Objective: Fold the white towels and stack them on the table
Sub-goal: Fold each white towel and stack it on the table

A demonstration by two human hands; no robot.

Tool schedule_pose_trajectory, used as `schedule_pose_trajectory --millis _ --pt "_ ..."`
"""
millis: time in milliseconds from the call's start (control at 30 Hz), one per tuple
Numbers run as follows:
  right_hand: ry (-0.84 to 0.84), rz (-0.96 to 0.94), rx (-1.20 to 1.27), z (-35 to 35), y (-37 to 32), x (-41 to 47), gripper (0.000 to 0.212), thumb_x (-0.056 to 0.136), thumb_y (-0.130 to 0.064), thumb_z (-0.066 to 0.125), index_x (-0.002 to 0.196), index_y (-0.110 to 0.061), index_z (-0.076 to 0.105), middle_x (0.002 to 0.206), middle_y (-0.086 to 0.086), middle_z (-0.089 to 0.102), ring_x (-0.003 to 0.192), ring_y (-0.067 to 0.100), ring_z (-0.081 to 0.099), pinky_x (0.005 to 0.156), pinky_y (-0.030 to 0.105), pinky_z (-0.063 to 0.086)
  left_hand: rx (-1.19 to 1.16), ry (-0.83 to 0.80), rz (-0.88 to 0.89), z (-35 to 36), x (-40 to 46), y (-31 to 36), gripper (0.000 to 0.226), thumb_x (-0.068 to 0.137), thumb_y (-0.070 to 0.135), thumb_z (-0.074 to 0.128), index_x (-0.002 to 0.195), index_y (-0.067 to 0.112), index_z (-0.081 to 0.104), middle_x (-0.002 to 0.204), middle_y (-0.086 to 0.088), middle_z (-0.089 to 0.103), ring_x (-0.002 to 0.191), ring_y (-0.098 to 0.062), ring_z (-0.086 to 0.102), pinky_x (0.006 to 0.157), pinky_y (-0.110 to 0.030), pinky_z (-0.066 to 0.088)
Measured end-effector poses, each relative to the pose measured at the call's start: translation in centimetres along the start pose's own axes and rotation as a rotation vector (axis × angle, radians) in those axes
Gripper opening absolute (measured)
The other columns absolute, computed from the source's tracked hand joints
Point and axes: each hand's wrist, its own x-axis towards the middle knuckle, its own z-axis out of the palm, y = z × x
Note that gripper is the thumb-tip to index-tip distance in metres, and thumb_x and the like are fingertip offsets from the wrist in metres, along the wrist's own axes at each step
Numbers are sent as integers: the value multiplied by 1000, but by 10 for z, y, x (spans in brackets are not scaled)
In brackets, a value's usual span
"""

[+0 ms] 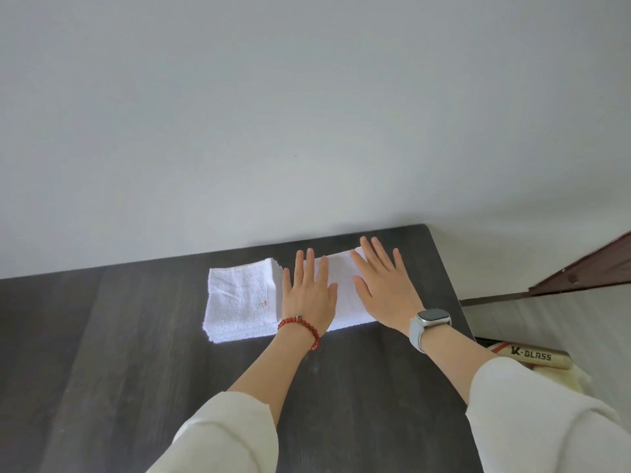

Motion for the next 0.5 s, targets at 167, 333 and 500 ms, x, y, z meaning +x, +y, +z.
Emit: schedule_pose_trajectory --millis 167,333,500 --pt "229 59 307 -70 -8 -45 34 96 -18 38 127 -14 51 135 2 50 133 18 34 110 30 23 -369 327 102 -58 -37 15 39 93 24 42 129 11 51 141 -10 43 134 -28 34 111 -42 23" --pt "412 192 524 -129 -10 -123 28 93 -13 44 114 -12 62 115 0 63 108 16 56 87 18 38 -702 487 196 -116 -96 52 33 87 24 46 109 10 66 102 -5 69 97 -24 62 89 -37 47" --pt "545 315 525 -172 19 -237 23 93 -13 46 108 -11 64 107 0 66 99 14 59 87 24 44 -854 395 333 -144 -161 127 25 92 18 50 112 12 64 111 0 64 106 -15 56 83 -15 35"
